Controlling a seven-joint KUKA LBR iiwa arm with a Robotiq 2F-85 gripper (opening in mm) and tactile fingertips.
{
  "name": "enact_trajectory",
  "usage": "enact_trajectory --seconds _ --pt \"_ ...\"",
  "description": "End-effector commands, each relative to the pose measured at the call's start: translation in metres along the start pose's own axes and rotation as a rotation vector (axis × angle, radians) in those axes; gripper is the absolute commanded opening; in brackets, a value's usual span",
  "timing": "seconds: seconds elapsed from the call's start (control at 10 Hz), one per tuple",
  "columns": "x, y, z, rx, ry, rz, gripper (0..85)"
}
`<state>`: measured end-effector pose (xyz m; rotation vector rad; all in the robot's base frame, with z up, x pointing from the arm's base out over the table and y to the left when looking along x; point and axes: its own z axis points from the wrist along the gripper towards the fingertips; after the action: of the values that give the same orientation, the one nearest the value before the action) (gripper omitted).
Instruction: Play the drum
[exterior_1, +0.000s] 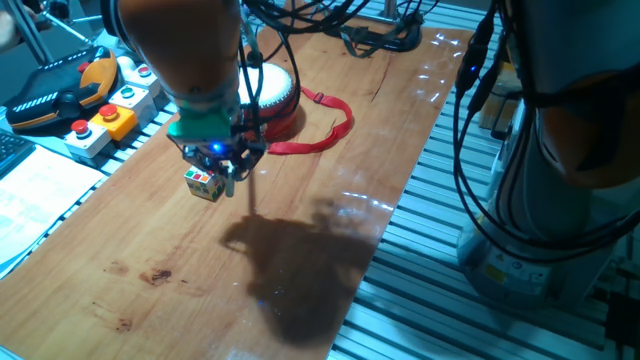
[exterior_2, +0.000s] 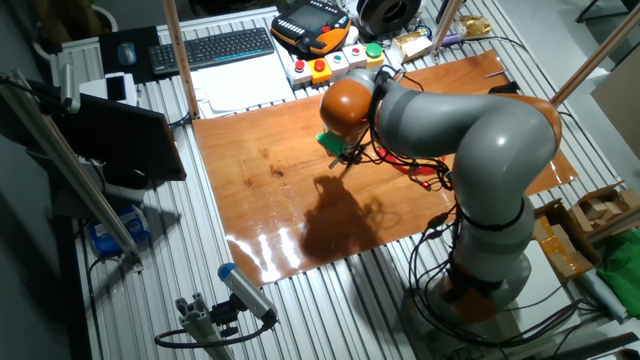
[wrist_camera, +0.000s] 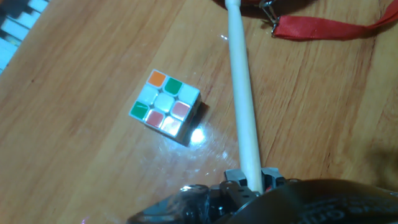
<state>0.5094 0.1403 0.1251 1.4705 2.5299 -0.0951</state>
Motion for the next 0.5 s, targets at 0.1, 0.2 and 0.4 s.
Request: enact_trajectory --seconds 0.1,0.2,0.4 --pt "0.003 0.000 0.008 -0.004 0.009 0.003 0.7" --pt "0.005 0.000 0.012 -0.007 0.008 0.005 0.7" --pt "0.007 -0.001 0.018 -0.008 0.007 0.009 0.7"
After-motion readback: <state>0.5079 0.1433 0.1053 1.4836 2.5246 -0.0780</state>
